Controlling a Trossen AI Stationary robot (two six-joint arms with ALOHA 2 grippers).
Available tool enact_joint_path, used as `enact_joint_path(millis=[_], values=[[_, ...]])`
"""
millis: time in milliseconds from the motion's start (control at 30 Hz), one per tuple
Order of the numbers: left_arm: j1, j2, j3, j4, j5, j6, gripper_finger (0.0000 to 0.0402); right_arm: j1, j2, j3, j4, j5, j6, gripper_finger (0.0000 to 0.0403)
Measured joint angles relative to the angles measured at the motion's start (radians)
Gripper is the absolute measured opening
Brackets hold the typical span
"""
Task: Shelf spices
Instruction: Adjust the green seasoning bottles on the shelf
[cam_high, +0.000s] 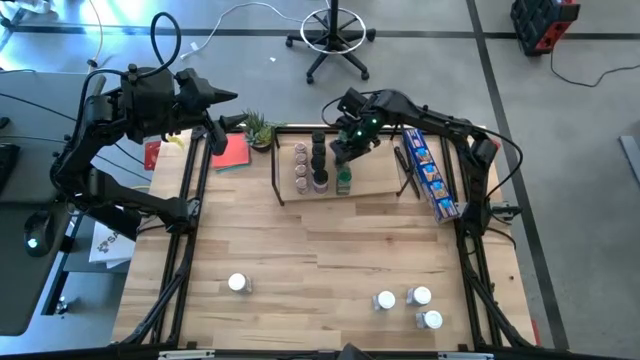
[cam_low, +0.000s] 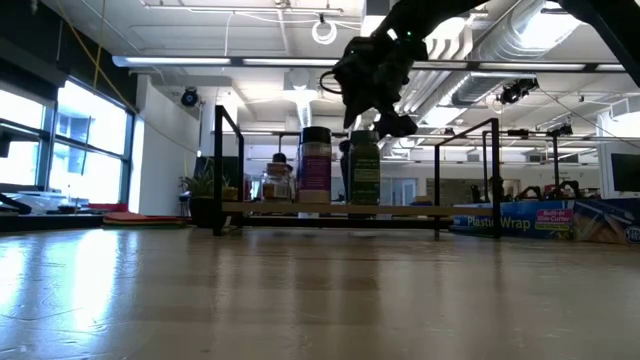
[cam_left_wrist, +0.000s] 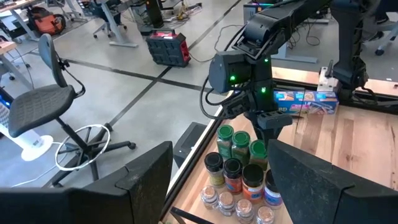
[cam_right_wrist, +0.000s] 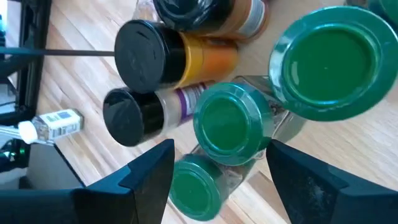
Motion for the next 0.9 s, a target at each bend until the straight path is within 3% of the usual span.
enact_joint_path(millis=[500,733,900], values=[[0.0,0.0,0.0,0.0,0.0,0.0,0.0259,-0.031,-0.002,0.058,-0.074,0.069,0.054,0.0249],[0.0,0.0,0.0,0.0,0.0,-0.004,0.0259,-0.036,-0.006,0.084,-0.258,0.08,-0.15,0.0249],[0.0,0.0,0.0,0.0,0.0,-0.003,0.0259,-0.034,-0.007,0.083,-0.316,0.247,-0.203,0.0248]])
